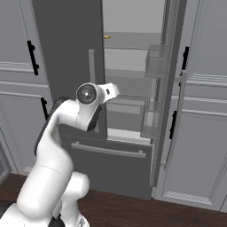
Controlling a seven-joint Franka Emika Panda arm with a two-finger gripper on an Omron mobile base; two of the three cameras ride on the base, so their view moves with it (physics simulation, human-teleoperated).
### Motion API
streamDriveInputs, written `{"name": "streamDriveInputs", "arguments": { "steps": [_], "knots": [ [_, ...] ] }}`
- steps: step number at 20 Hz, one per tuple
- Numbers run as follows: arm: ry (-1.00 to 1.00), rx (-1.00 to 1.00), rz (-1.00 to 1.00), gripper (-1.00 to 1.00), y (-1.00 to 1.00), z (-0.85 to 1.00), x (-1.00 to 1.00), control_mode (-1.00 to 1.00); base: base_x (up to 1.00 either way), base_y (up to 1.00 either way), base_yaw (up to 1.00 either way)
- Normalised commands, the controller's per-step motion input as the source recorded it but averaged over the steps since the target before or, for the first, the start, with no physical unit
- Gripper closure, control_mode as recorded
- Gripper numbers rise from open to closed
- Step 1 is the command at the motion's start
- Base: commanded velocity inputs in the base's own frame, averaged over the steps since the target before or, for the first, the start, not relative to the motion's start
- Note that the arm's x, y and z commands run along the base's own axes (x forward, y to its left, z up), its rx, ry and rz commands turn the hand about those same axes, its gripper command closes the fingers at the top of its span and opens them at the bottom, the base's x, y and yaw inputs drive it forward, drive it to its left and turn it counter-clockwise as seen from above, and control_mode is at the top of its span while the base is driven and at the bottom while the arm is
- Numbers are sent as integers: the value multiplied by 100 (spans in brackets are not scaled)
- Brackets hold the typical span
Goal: Grab a lemon wedge from the fridge and one ice cube from the ice bowl, and put them in the glass of lemonade.
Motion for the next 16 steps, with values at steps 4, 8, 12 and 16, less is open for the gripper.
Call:
{"name": "streamDriveInputs", "arguments": {
  "steps": [4,8,12,16],
  "knots": [
    [0,9,2,-100,95,74,0,-100,0,0,0],
    [2,1,-22,-100,100,29,7,-100,0,0,0],
    [20,0,-35,-100,73,0,15,-100,0,0,0],
    [20,6,-22,-100,3,-4,17,-100,0,0,0]
  ]
}}
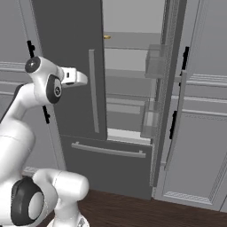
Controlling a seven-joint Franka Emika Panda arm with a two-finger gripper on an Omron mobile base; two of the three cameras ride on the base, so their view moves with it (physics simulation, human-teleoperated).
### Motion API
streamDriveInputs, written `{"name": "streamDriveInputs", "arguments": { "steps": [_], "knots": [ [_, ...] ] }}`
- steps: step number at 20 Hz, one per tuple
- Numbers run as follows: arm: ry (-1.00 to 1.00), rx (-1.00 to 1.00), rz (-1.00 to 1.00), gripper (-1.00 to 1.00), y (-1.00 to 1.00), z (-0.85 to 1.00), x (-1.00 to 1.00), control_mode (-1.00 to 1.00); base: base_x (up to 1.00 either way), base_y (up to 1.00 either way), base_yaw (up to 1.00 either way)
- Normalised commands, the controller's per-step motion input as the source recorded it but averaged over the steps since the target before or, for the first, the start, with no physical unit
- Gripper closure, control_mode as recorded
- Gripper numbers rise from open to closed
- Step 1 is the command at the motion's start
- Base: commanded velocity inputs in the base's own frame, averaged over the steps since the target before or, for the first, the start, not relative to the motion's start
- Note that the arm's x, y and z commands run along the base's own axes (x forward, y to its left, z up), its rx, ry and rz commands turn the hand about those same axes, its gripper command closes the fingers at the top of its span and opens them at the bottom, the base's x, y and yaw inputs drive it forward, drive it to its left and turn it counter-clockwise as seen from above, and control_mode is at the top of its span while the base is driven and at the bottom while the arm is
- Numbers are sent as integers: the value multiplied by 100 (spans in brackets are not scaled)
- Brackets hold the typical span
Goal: Grab a lemon wedge from the fridge and one ice cube from the ice bowl, and put them in the glass of lemonade.
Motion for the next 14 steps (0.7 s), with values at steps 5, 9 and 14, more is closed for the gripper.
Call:
{"name": "streamDriveInputs", "arguments": {
  "steps": [5,9,14],
  "knots": [
    [10,23,-1,-100,-15,0,6,-100,0,0,0],
    [0,15,0,-100,2,-25,48,-100,0,0,0],
    [0,2,0,-100,9,-15,64,-100,0,0,0]
  ]
}}
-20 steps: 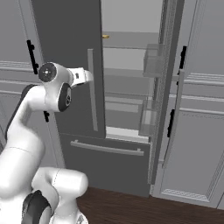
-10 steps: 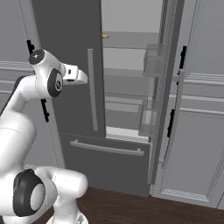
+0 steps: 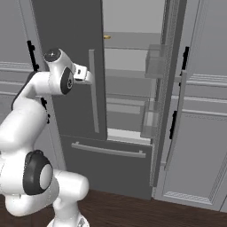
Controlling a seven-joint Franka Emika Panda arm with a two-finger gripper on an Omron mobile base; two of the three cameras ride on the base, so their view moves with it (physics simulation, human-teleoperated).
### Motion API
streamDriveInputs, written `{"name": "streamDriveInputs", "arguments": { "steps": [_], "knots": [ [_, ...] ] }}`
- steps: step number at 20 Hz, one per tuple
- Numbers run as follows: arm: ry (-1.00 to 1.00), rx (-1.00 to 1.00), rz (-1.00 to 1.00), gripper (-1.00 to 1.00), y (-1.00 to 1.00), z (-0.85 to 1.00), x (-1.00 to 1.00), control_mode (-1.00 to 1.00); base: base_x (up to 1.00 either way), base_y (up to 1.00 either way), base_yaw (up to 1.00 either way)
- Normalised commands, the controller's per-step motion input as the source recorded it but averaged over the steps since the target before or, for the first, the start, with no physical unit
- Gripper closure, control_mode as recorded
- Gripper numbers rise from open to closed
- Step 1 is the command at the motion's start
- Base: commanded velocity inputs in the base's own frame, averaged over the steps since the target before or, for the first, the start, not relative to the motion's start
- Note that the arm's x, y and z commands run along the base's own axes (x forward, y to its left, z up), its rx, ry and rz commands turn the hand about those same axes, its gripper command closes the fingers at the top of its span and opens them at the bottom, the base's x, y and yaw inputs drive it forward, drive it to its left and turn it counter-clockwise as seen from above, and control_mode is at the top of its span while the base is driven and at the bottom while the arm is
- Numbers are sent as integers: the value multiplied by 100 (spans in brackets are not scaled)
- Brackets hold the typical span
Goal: Grab a lemon wedge from the fridge and one ice cube from the ice bowl, and put them in the glass of lemonade.
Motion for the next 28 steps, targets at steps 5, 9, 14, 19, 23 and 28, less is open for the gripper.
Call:
{"name": "streamDriveInputs", "arguments": {
  "steps": [5,9,14,19,23,28],
  "knots": [
    [-3,4,0,-100,1,-25,68,-100,0,0,0],
    [-8,7,0,-100,0,-27,59,-100,0,0,0],
    [-2,3,0,-100,0,-15,43,-100,0,0,0],
    [0,0,0,-100,-10,-15,29,-100,0,0,0],
    [0,0,0,-100,-1,-22,25,-100,0,0,0],
    [0,0,0,-100,2,-18,48,-100,0,0,0]
  ]
}}
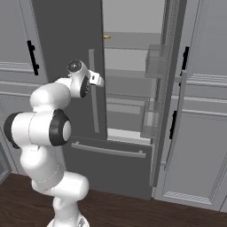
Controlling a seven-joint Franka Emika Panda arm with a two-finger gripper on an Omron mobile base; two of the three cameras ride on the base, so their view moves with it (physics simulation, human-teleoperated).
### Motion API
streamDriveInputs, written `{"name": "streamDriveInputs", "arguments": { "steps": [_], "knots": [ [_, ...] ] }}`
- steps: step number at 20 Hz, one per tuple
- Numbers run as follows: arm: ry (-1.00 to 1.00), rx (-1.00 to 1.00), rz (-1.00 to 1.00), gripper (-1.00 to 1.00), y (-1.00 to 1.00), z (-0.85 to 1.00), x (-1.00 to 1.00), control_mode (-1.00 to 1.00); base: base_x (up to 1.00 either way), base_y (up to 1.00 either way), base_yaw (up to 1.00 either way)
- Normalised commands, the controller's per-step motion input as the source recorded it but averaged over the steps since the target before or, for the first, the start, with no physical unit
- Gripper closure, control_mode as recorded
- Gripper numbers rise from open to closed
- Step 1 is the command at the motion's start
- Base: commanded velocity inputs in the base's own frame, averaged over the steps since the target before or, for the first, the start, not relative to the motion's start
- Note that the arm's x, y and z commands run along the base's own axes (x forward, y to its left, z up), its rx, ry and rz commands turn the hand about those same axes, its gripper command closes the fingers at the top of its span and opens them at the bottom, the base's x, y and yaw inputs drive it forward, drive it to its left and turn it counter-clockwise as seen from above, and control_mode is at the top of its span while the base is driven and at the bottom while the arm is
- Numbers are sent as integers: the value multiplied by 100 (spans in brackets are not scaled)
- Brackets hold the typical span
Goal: Grab a lemon wedge from the fridge and one ice cube from the ice bowl, and put them in the glass of lemonade.
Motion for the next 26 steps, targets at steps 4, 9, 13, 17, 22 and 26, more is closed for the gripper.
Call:
{"name": "streamDriveInputs", "arguments": {
  "steps": [4,9,13,17,22,26],
  "knots": [
    [0,0,0,-100,1,-1,61,-100,0,0,0],
    [0,0,0,-100,7,-3,60,-100,0,0,0],
    [0,0,0,-100,7,-8,47,-100,0,0,0],
    [-2,0,0,-100,18,-15,37,-100,0,0,0],
    [-2,0,0,100,22,-12,41,-100,0,0,0],
    [0,0,0,100,16,0,36,-100,0,0,0]
  ]
}}
